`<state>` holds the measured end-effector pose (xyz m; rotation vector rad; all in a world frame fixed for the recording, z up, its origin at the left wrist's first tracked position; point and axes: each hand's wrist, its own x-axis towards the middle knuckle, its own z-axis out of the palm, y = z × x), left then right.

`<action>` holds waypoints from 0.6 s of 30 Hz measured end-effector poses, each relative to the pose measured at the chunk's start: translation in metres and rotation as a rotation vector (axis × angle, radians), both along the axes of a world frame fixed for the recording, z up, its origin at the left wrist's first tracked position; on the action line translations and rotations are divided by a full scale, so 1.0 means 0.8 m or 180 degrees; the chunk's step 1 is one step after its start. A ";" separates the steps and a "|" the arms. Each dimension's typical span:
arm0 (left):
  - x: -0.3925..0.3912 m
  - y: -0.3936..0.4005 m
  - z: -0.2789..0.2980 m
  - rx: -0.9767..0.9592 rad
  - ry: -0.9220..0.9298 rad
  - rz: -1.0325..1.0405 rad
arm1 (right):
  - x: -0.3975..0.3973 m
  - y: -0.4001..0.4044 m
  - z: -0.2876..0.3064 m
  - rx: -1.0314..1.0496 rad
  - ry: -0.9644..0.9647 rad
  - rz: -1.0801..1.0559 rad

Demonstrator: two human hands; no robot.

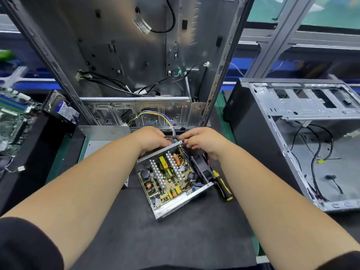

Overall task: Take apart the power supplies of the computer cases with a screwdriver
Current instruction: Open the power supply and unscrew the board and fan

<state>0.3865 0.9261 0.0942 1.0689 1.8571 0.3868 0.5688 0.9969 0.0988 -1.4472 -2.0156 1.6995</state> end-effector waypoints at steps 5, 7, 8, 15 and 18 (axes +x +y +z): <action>0.004 0.011 0.001 -0.0190 0.0162 0.0025 | -0.002 0.004 -0.007 0.0267 -0.0262 0.0345; 0.005 0.016 0.001 -0.0266 0.0196 0.0013 | -0.005 0.005 -0.008 0.0382 -0.0336 0.0436; 0.006 0.017 -0.001 -0.0296 0.0208 -0.0001 | -0.006 0.005 -0.009 0.0447 -0.0369 0.0484; 0.010 0.025 0.002 -0.0324 0.0710 -0.0318 | -0.008 0.012 -0.012 0.0719 -0.0459 0.0730; 0.008 0.026 0.002 -0.0287 0.0779 -0.0351 | -0.007 0.015 -0.013 0.0733 -0.0474 0.0764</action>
